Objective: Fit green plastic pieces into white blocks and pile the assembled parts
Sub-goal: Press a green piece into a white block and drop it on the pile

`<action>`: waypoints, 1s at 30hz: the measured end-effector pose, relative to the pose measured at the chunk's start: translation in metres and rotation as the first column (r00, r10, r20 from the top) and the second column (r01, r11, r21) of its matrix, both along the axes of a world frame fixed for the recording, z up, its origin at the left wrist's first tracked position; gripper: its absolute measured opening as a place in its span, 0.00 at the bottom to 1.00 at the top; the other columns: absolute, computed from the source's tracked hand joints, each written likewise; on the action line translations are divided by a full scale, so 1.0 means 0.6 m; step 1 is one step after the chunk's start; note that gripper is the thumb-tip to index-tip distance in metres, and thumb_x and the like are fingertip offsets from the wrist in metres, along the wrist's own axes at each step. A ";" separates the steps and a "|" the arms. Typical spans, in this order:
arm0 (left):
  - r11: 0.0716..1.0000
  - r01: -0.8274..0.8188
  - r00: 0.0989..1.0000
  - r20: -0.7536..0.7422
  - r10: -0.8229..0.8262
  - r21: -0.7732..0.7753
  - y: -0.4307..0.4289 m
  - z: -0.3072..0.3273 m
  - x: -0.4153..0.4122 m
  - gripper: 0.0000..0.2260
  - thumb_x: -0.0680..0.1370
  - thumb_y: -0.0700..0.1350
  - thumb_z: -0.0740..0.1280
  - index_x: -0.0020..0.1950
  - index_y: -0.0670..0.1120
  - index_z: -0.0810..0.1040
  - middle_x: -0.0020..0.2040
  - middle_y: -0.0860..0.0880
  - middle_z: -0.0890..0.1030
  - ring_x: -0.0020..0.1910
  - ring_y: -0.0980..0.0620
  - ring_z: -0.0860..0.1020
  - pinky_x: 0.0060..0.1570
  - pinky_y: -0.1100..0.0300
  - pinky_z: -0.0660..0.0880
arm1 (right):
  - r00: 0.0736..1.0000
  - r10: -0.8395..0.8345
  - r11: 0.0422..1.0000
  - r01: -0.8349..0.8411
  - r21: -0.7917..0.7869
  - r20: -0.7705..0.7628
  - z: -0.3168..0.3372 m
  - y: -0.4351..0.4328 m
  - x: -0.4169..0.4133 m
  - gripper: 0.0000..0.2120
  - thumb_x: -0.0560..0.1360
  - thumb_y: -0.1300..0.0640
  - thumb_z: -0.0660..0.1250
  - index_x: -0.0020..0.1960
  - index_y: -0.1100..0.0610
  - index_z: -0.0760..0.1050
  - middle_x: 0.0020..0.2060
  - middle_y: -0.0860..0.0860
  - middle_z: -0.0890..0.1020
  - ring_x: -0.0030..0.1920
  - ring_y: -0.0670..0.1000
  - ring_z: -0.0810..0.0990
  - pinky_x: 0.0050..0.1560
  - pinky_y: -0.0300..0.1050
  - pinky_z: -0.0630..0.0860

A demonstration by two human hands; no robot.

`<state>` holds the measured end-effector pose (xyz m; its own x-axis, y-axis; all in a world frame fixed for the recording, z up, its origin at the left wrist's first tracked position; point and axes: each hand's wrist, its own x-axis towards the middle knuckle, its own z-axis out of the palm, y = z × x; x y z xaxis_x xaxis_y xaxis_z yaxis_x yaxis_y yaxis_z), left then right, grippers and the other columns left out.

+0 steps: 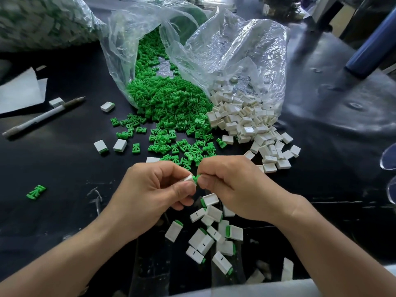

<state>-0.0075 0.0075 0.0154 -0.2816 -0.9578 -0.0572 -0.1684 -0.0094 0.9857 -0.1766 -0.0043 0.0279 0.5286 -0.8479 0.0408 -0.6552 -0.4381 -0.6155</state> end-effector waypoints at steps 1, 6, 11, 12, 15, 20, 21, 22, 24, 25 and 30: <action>1.000 0.008 1.000 0.019 -0.008 -0.015 0.001 -0.001 0.001 0.09 0.63 0.46 0.69 0.38 0.42 0.81 0.32 0.43 0.82 0.29 0.52 0.81 0.29 0.65 0.76 | 0.999 0.022 0.999 -0.022 -0.029 -0.031 0.002 0.001 0.001 0.10 0.77 0.60 0.60 0.37 0.55 0.66 0.29 0.43 0.66 0.32 0.46 0.65 0.35 0.44 0.63; 0.996 0.035 0.995 0.092 -0.027 -0.083 0.003 -0.007 0.004 0.07 0.64 0.46 0.69 0.37 0.44 0.81 0.31 0.47 0.82 0.29 0.53 0.81 0.29 0.65 0.76 | 0.987 0.069 0.992 -0.084 -0.094 -0.146 0.008 0.006 0.003 0.10 0.77 0.58 0.57 0.37 0.54 0.63 0.31 0.45 0.65 0.34 0.50 0.65 0.34 0.46 0.61; 0.988 0.083 0.982 0.178 -0.060 -0.127 0.008 -0.009 0.002 0.05 0.65 0.45 0.69 0.38 0.45 0.82 0.31 0.48 0.82 0.28 0.57 0.80 0.28 0.66 0.75 | 0.957 0.120 0.983 -0.153 -0.105 -0.266 0.003 0.005 0.007 0.10 0.76 0.62 0.61 0.39 0.52 0.63 0.33 0.44 0.65 0.37 0.51 0.68 0.37 0.49 0.67; 0.990 0.079 0.987 0.148 -0.061 -0.114 0.006 -0.008 0.001 0.05 0.65 0.44 0.69 0.38 0.45 0.82 0.31 0.48 0.82 0.28 0.56 0.80 0.29 0.66 0.76 | 0.966 0.109 0.984 -0.139 -0.113 -0.233 0.003 0.005 0.006 0.10 0.76 0.61 0.61 0.39 0.53 0.64 0.33 0.44 0.65 0.36 0.51 0.68 0.36 0.49 0.67; 0.999 0.021 0.999 -0.044 -0.022 -0.028 -0.002 -0.003 0.000 0.08 0.63 0.44 0.69 0.39 0.42 0.81 0.33 0.44 0.83 0.30 0.51 0.82 0.29 0.65 0.77 | 0.999 0.012 0.995 -0.009 -0.104 0.035 -0.003 0.004 0.003 0.09 0.75 0.58 0.62 0.37 0.59 0.73 0.29 0.43 0.68 0.31 0.46 0.67 0.32 0.43 0.65; 0.999 -0.023 0.978 -0.208 0.027 0.022 -0.004 -0.001 -0.004 0.09 0.63 0.42 0.70 0.41 0.41 0.81 0.37 0.43 0.84 0.34 0.51 0.82 0.32 0.65 0.77 | 0.923 -0.168 0.961 0.075 0.267 0.346 0.001 -0.001 -0.003 0.21 0.71 0.41 0.59 0.37 0.59 0.76 0.27 0.46 0.74 0.29 0.44 0.72 0.29 0.43 0.70; 0.999 -0.031 0.970 -0.238 0.037 0.027 -0.004 -0.003 -0.004 0.08 0.63 0.41 0.70 0.40 0.41 0.82 0.40 0.45 0.85 0.38 0.52 0.83 0.35 0.66 0.78 | 0.903 -0.214 0.931 0.073 0.358 0.373 0.003 -0.002 -0.004 0.23 0.68 0.39 0.56 0.37 0.58 0.76 0.29 0.47 0.76 0.30 0.46 0.75 0.32 0.44 0.74; 0.999 -0.038 0.964 -0.264 0.045 0.031 -0.004 -0.003 -0.005 0.07 0.62 0.40 0.70 0.39 0.42 0.83 0.44 0.46 0.85 0.42 0.53 0.83 0.38 0.66 0.78 | 0.885 -0.252 0.898 0.062 0.437 0.391 0.004 -0.002 -0.004 0.25 0.67 0.38 0.54 0.39 0.58 0.77 0.30 0.49 0.78 0.32 0.47 0.76 0.35 0.43 0.75; 0.999 -0.033 0.957 -0.287 0.039 0.026 -0.004 -0.004 -0.005 0.07 0.62 0.39 0.70 0.38 0.42 0.83 0.50 0.49 0.84 0.49 0.54 0.82 0.42 0.68 0.77 | 0.860 -0.289 0.825 0.001 0.565 0.421 0.004 0.000 -0.001 0.27 0.68 0.38 0.52 0.41 0.59 0.77 0.34 0.51 0.79 0.35 0.48 0.77 0.38 0.41 0.76; 0.999 -0.025 0.954 -0.297 0.030 0.022 -0.004 -0.005 -0.005 0.07 0.62 0.39 0.69 0.39 0.43 0.83 0.51 0.50 0.83 0.50 0.54 0.82 0.42 0.68 0.77 | 0.850 -0.295 0.788 -0.042 0.614 0.437 0.003 0.002 0.003 0.27 0.68 0.38 0.52 0.43 0.60 0.76 0.36 0.52 0.79 0.35 0.48 0.77 0.38 0.41 0.76; 1.000 0.011 0.940 -0.340 -0.006 0.011 -0.003 -0.004 -0.003 0.08 0.64 0.42 0.69 0.41 0.41 0.82 0.46 0.49 0.84 0.43 0.54 0.83 0.40 0.67 0.76 | 0.793 -0.292 0.659 -0.238 0.713 0.535 -0.001 0.006 0.018 0.31 0.69 0.38 0.52 0.50 0.65 0.74 0.35 0.53 0.78 0.33 0.48 0.75 0.32 0.36 0.71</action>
